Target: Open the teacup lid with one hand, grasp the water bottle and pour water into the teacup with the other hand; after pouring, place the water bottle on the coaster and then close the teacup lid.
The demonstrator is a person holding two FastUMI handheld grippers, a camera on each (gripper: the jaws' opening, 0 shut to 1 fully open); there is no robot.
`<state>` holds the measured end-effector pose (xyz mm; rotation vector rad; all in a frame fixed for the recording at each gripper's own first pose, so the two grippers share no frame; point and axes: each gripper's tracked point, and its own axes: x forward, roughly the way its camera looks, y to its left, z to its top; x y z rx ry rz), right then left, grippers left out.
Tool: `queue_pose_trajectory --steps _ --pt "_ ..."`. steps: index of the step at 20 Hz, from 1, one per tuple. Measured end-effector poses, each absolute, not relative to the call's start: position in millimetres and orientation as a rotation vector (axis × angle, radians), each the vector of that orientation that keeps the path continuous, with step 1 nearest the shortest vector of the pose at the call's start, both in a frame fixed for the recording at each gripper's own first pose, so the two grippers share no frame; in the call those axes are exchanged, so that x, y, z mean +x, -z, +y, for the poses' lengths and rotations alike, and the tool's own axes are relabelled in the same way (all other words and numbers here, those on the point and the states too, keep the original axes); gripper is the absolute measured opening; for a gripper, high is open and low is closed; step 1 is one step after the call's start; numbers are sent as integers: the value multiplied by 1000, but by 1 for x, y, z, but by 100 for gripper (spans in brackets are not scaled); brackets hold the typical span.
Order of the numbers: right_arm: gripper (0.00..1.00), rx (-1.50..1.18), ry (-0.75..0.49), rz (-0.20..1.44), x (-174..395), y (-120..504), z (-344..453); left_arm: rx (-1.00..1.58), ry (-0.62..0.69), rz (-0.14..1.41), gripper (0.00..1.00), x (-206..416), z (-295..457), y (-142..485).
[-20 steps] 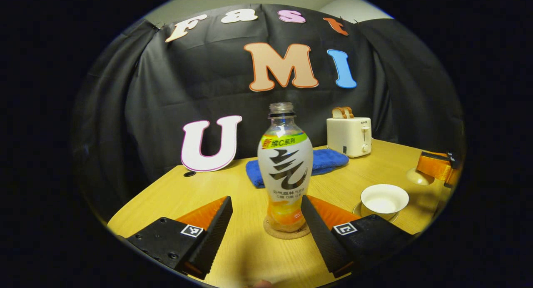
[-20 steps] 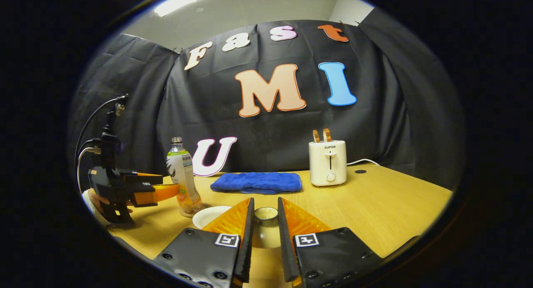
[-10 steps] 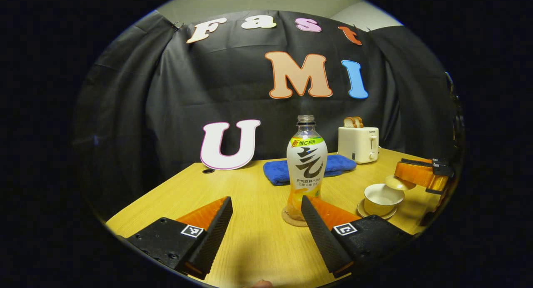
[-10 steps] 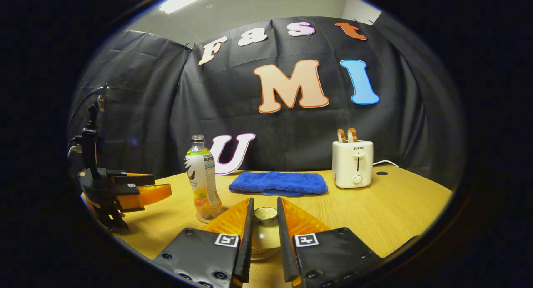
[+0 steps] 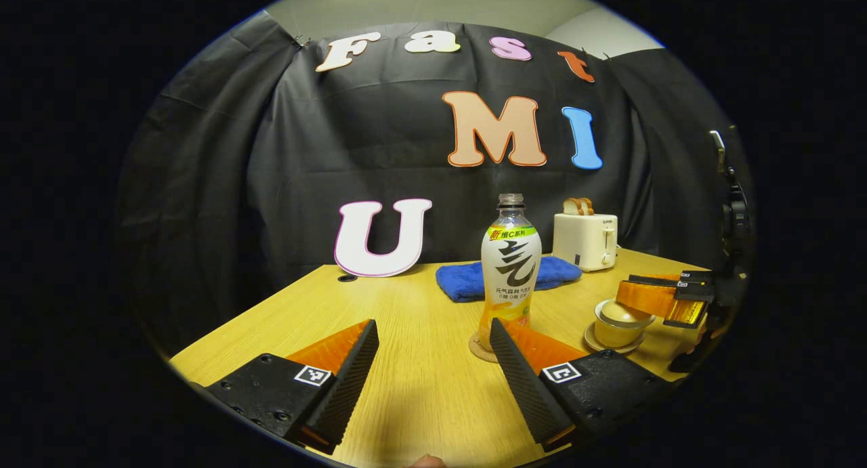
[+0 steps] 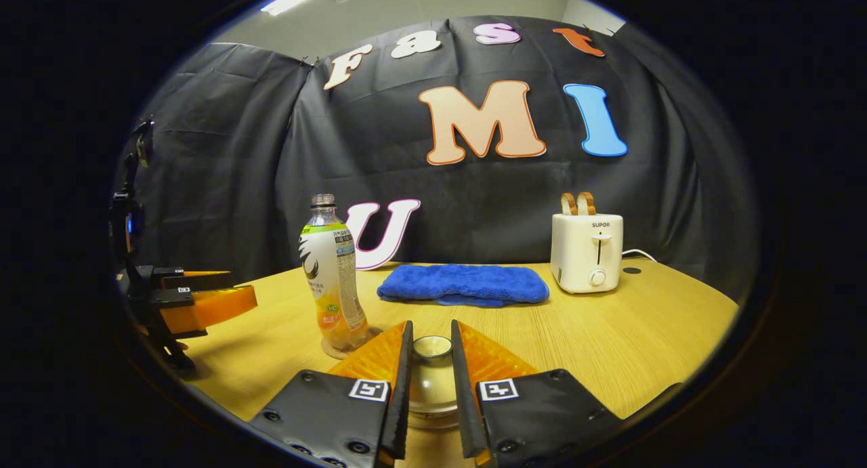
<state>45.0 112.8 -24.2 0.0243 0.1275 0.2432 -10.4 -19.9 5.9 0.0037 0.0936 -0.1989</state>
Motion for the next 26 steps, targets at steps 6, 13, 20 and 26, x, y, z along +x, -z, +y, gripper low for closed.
queue_pose_trajectory --steps 6,13,20,26 --pt "34 0 -237 138 46 27 117 -8 199 90 96 -12 -20 -6" --pt "38 0 -232 174 43 32 114 -1 191 83 96 -17 -19 -8" --pt "99 41 -230 98 24 10 110 -22 177 60 96 -26 -18 -11" --pt "97 11 -165 40 -2 -2 86 -13 156 23 97 -36 -27 -13"
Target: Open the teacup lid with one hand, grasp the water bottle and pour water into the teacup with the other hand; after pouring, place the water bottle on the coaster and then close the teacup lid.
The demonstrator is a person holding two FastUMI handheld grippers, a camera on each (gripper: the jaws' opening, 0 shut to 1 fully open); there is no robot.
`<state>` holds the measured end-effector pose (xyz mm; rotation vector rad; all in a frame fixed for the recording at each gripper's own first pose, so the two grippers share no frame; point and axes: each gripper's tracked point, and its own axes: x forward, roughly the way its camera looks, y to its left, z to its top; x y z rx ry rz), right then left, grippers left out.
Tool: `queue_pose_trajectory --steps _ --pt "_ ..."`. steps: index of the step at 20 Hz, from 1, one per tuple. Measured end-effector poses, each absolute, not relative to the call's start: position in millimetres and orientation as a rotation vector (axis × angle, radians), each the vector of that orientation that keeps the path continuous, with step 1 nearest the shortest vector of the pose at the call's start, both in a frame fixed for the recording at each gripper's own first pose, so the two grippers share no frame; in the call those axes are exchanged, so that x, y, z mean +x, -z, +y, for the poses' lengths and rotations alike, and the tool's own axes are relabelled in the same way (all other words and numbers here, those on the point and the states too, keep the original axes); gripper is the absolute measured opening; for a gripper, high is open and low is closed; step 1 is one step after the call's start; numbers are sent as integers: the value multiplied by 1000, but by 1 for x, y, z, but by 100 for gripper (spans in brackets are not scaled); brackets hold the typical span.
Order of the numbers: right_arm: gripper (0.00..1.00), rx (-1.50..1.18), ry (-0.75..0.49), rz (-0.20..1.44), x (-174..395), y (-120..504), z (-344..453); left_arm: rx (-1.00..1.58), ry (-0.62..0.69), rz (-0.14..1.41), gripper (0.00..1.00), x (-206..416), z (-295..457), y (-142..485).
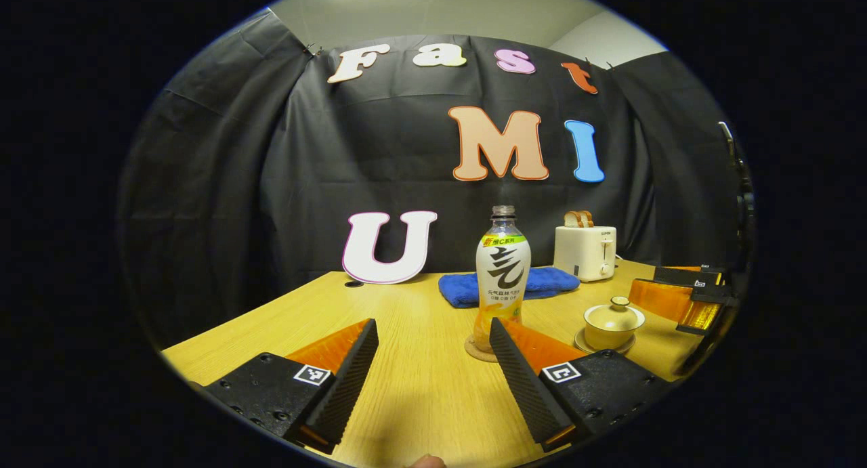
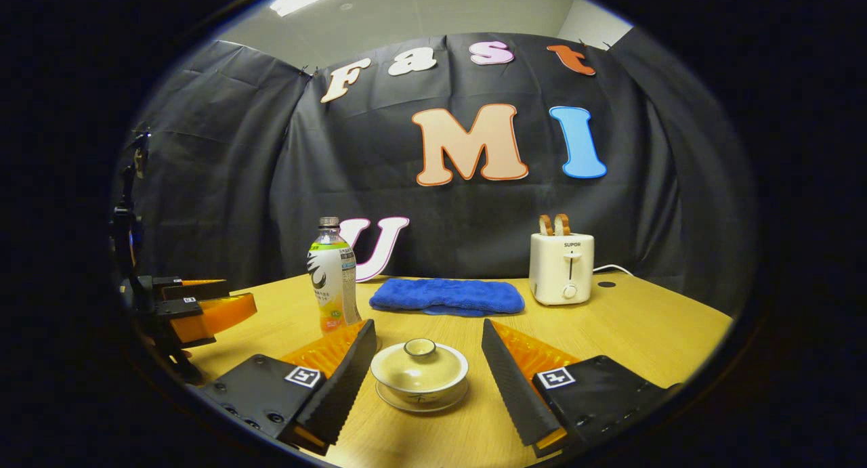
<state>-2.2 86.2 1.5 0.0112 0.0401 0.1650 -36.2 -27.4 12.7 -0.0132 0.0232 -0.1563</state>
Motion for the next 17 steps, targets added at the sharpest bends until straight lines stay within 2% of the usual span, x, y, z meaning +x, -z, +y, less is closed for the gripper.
queue_pose_trajectory --steps 1,2,3,9,10,12,15,16,17 --pt "98 12 -149 47 -7 1 81 -10 163 17 97 -39 -31 -14" --pt "94 15 -139 51 -11 3 77 -6 171 13 97 -42 -36 -13" --pt "98 19 -130 54 -15 5 74 -3 176 8 97 -44 -39 -14" --pt "100 31 -100 42 -34 9 62 -18 196 10 96 -57 -52 -8" --pt "95 30 -94 36 -35 6 60 -13 192 2 96 -57 -51 -9" --pt "98 19 -71 29 -39 7 58 -5 193 -2 96 -59 -53 -11" --pt "96 4 -23 -5 -41 1 52 -3 175 7 96 -58 -50 -9" --pt "100 2 -9 -5 -40 2 50 -11 174 5 96 -57 -49 -10" --pt "95 4 2 1 -39 5 49 -19 175 9 96 -58 -50 -10"
